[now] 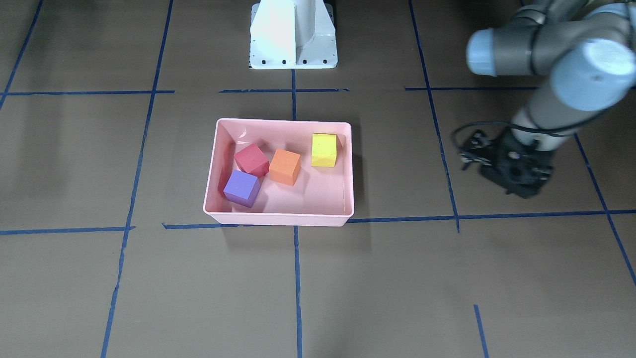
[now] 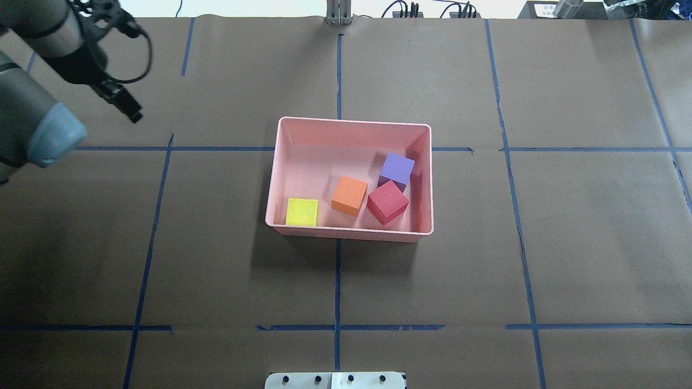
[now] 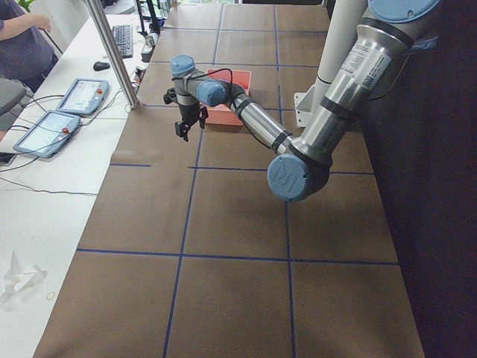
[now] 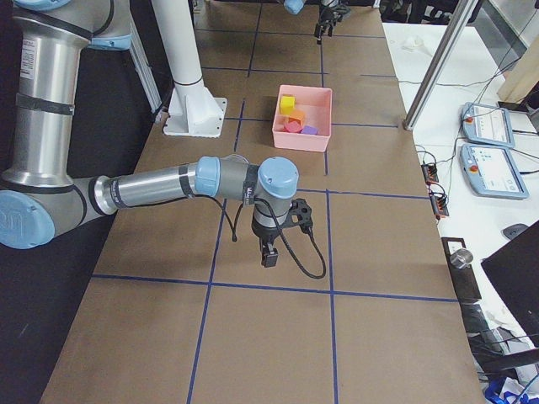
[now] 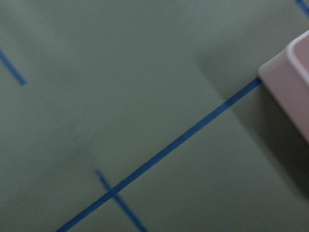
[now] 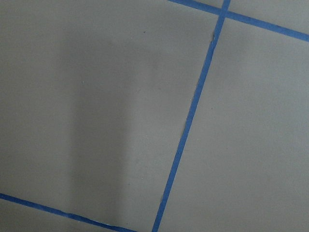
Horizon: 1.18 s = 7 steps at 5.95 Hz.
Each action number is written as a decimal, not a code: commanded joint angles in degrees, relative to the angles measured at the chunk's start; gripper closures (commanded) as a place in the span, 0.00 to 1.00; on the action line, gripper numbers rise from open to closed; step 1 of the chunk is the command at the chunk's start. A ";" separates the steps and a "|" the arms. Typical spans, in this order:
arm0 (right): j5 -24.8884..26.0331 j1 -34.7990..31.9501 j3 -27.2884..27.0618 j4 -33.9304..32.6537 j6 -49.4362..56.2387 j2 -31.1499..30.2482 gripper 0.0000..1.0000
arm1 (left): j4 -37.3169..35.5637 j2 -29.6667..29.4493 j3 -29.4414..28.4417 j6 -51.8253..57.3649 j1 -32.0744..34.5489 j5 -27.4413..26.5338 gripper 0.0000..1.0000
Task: Place blocks into pink bin with both arms
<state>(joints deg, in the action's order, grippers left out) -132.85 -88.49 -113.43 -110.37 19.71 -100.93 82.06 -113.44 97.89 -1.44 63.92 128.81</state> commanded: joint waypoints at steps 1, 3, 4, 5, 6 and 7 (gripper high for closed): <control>-0.21 0.07 0.92 0.07 -0.19 0.56 0.00 | 0.56 12.58 0.02 7.19 13.18 3.47 0.00; -0.48 0.16 1.89 0.07 -2.38 2.23 0.00 | 0.65 20.51 -0.25 16.43 20.95 3.55 0.00; -0.48 0.07 1.90 0.07 -2.39 2.23 0.00 | 1.61 23.93 -0.07 16.56 21.94 3.03 0.00; -0.48 0.07 1.90 0.07 -2.39 2.14 0.00 | 1.62 25.45 0.02 16.04 22.04 2.94 0.00; -0.48 0.16 1.90 0.07 -2.39 2.14 0.00 | 1.53 25.55 -0.33 16.38 22.65 2.94 0.00; -0.48 0.16 1.90 0.07 -2.39 2.14 0.00 | 1.35 24.68 -0.77 16.04 24.22 3.55 0.00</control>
<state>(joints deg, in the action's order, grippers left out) -133.33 -88.36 -111.54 -110.30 17.32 -98.78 83.54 -88.38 97.49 14.76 86.91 131.96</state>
